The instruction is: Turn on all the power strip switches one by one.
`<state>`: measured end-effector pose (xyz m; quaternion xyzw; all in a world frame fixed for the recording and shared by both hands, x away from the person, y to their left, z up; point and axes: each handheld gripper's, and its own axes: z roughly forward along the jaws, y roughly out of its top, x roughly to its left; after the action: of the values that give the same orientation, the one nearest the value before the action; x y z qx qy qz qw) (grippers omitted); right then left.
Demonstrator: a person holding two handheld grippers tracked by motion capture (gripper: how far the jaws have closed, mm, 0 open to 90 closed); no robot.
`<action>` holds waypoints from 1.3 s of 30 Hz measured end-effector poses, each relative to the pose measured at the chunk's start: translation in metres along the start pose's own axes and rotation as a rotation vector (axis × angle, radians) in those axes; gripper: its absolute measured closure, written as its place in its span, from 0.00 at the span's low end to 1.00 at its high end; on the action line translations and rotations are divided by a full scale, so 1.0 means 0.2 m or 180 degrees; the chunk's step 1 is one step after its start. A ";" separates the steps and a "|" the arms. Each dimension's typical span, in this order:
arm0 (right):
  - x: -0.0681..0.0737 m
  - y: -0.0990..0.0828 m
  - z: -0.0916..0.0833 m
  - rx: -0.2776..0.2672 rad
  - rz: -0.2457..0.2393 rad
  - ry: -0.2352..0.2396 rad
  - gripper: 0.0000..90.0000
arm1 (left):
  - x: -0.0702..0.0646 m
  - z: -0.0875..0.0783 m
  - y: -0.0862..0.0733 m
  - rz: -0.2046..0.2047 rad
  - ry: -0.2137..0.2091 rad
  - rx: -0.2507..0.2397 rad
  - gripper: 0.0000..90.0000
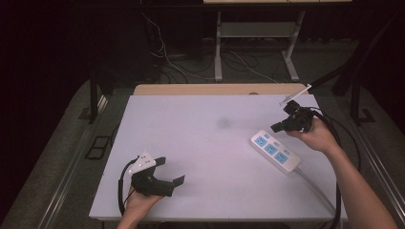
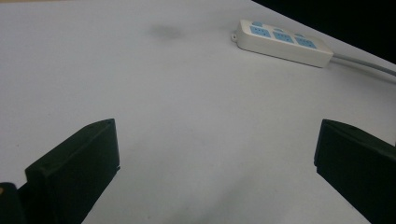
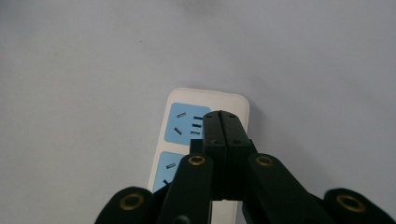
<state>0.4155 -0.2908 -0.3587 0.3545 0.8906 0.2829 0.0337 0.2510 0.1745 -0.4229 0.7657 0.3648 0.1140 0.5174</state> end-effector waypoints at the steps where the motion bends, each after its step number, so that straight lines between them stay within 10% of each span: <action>1: -0.01 0.00 0.01 -0.0001 0.0022 -0.0002 1.00 | 0.00 0.00 0.00 -0.0003 0.0002 -0.0003 0.00; 39: -0.07 0.03 0.17 0.0117 0.0134 0.0068 1.00 | 0.01 -0.01 0.00 -0.0010 0.0006 -0.0017 0.00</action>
<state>0.4383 -0.2801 -0.3861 0.3707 0.8883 0.2710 0.0117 0.2510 0.1761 -0.4228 0.7636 0.3661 0.1148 0.5192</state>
